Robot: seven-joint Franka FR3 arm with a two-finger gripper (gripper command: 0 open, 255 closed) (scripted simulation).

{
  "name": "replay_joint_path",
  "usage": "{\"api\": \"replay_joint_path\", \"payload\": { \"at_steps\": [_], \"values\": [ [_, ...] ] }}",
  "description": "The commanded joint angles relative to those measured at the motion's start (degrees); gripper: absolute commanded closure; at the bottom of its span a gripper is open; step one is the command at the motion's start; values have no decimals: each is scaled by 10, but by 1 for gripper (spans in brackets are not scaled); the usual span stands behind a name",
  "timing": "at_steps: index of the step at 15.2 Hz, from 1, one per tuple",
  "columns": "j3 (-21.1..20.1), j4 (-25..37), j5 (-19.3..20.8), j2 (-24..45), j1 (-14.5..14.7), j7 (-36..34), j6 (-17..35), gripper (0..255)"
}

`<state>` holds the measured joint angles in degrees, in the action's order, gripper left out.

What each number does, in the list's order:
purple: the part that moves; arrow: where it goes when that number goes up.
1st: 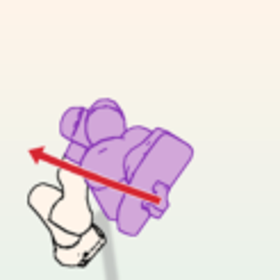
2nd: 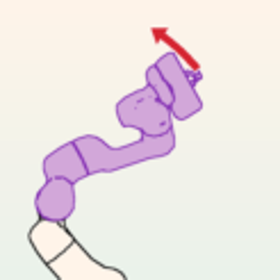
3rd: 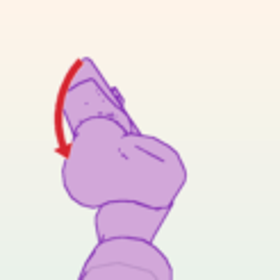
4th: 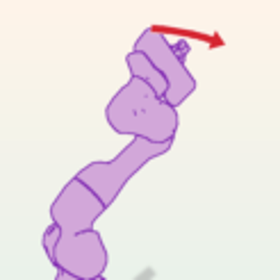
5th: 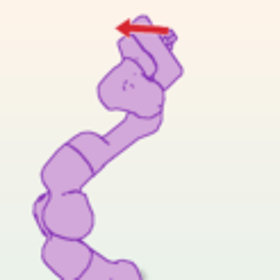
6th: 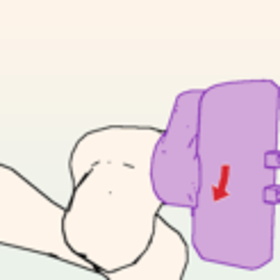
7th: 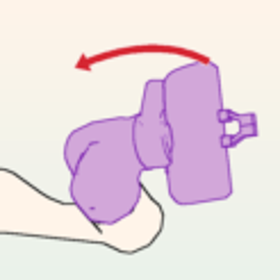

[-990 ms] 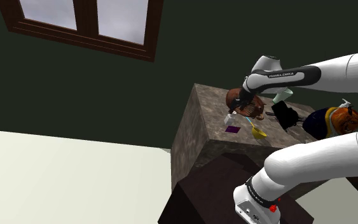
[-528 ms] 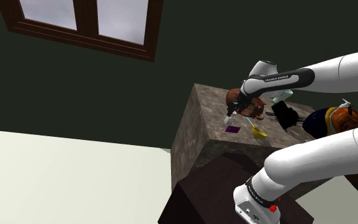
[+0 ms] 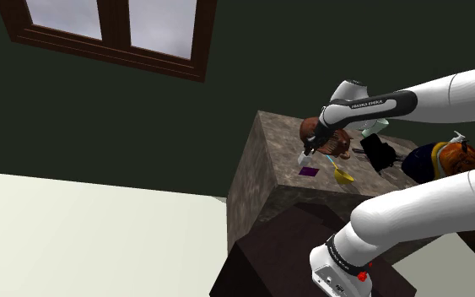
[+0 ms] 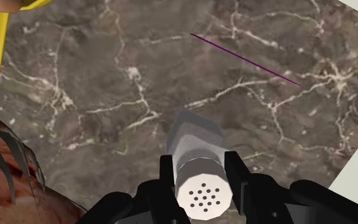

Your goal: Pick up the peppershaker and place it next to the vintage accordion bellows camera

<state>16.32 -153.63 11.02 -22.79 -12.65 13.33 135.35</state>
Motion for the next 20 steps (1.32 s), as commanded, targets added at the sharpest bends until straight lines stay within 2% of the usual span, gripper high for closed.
{"api": "replay_joint_path", "payload": {
  "at_steps": [1, 6, 20],
  "values": [
    [0, 0, 0, 0, 0, 0, 0, 255],
    [0, 0, 0, 0, 0, 0, 0, 255],
    [-16, 66, -6, -63, 0, 1, -129, 255]
  ]
}}
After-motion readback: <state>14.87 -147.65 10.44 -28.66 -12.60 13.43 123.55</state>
